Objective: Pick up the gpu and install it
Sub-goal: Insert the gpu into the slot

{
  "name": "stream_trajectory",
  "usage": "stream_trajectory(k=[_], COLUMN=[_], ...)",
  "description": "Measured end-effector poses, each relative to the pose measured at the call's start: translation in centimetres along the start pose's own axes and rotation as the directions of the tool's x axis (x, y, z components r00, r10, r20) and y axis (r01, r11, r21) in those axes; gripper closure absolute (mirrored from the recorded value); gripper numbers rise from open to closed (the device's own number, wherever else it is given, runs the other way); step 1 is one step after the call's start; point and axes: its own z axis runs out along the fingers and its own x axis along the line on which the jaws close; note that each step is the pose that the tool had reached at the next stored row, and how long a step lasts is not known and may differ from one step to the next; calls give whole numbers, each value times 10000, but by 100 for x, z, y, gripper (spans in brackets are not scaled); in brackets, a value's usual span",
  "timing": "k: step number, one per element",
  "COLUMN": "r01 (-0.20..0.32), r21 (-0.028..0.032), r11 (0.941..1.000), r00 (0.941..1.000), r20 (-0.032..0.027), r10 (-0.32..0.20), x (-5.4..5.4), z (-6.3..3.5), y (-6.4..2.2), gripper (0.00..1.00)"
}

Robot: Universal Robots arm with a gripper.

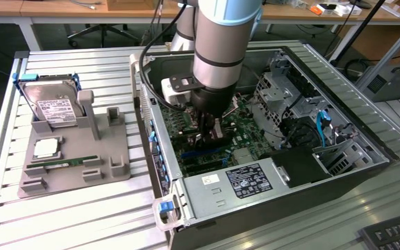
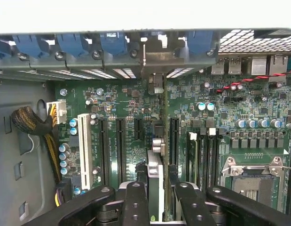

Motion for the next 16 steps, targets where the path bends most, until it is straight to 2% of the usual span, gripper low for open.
stream_trajectory(k=[7, 16], r01=[3, 1], r21=[-4, 1], r11=[10000, 10000], r00=[10000, 10000], r20=[-48, -42], r10=[-3, -1], x=[0, 0], z=[25, -7], y=[2, -1], gripper=[73, 73])
